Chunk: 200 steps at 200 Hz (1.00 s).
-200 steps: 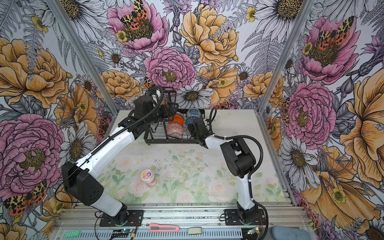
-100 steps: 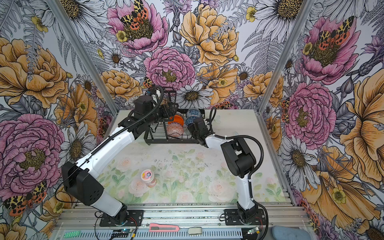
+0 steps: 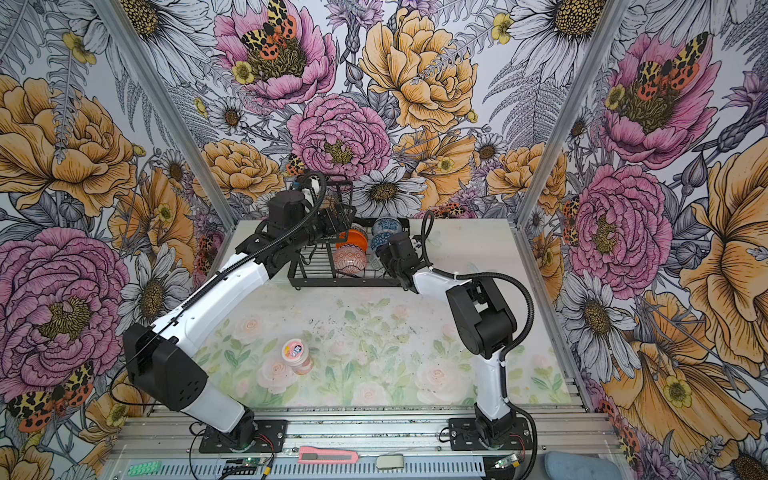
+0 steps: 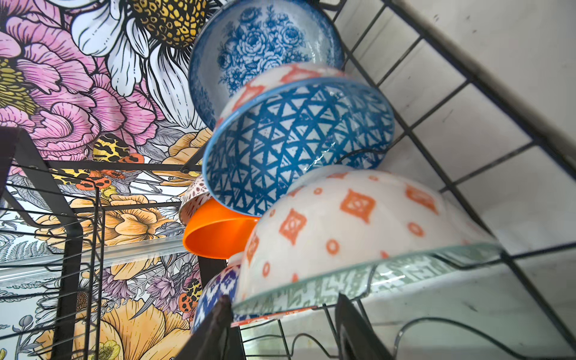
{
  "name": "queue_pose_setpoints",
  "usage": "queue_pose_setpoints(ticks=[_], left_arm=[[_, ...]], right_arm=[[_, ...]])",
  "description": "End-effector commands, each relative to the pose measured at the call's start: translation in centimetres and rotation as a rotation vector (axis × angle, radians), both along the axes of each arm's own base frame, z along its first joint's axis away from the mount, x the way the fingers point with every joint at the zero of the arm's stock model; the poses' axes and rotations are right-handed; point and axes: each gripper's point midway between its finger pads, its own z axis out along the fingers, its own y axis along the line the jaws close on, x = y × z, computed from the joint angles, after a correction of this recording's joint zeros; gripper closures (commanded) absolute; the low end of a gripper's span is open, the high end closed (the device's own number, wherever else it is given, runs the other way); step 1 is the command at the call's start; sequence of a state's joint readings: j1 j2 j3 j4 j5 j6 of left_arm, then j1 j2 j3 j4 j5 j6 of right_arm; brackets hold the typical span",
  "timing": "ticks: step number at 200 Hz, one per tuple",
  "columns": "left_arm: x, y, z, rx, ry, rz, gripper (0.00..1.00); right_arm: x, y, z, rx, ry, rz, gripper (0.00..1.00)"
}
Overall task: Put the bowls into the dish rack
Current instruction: 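Open the right gripper and draw it back from the rack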
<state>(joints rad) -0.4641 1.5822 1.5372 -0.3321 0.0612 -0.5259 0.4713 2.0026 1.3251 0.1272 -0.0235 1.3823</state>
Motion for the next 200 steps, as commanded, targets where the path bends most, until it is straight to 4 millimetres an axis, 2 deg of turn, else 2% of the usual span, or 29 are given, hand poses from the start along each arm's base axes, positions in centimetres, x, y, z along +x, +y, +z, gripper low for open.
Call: queue_pose_setpoints(ticks=[1,62,94,128,159,200], left_arm=[[0.8,0.3,1.6,-0.024,-0.043,0.018,0.01],[1.2,0.1,1.7,-0.029,-0.043,0.018,0.01],[1.5,0.0,1.9,-0.033,-0.045,0.017,0.01],[1.8,0.0,2.4,-0.032,-0.057,0.021,0.01],[2.0,0.8,3.0,-0.012,-0.077,0.035,0.02],[1.8,2.0,2.8,0.041,-0.092,0.049,0.01]], right_arm=[[0.5,-0.3,3.9,0.007,-0.073,0.009,0.44],[0.6,-0.8,4.9,0.018,-0.086,0.015,0.40],[0.7,-1.2,6.2,0.004,-0.114,0.024,0.36],[0.6,-1.1,7.9,-0.021,-0.153,0.056,0.27],[0.6,-2.1,10.0,-0.081,-0.206,0.057,0.01],[0.8,-4.5,12.9,-0.148,-0.282,0.043,0.01]])
